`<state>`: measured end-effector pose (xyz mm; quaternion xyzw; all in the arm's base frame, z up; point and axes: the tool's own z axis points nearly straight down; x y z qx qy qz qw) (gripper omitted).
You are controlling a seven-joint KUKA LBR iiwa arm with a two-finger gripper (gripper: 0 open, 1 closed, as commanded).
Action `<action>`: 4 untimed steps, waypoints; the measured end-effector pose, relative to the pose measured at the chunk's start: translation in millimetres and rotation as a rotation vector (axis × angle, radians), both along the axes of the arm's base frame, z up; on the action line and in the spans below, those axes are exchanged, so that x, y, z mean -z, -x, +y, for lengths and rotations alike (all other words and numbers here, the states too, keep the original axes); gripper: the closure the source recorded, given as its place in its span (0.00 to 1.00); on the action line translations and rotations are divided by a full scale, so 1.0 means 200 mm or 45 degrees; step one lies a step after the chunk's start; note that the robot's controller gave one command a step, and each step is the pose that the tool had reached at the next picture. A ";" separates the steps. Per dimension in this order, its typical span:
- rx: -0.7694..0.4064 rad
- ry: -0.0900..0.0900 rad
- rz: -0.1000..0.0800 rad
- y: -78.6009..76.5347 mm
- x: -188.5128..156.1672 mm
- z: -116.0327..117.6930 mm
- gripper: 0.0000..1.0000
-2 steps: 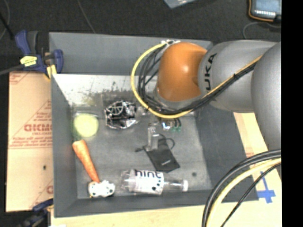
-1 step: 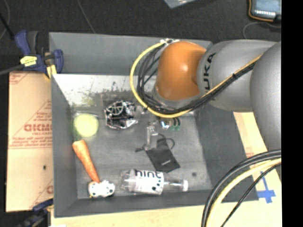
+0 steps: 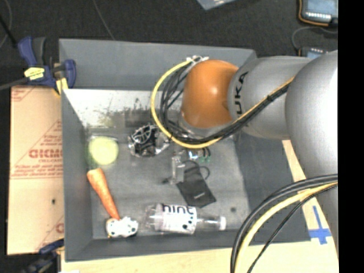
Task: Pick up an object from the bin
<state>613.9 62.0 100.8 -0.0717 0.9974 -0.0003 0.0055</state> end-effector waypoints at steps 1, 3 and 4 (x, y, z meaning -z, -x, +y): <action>0.158 -0.001 0.024 -0.02 0.04 -0.10 0.00; 0.396 -0.002 0.020 0.07 0.11 -0.37 1.00; 0.397 -0.002 0.020 0.07 0.11 -0.37 1.00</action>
Offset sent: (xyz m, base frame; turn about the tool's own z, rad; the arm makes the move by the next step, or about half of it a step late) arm -0.0220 -0.0672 -0.0182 0.2543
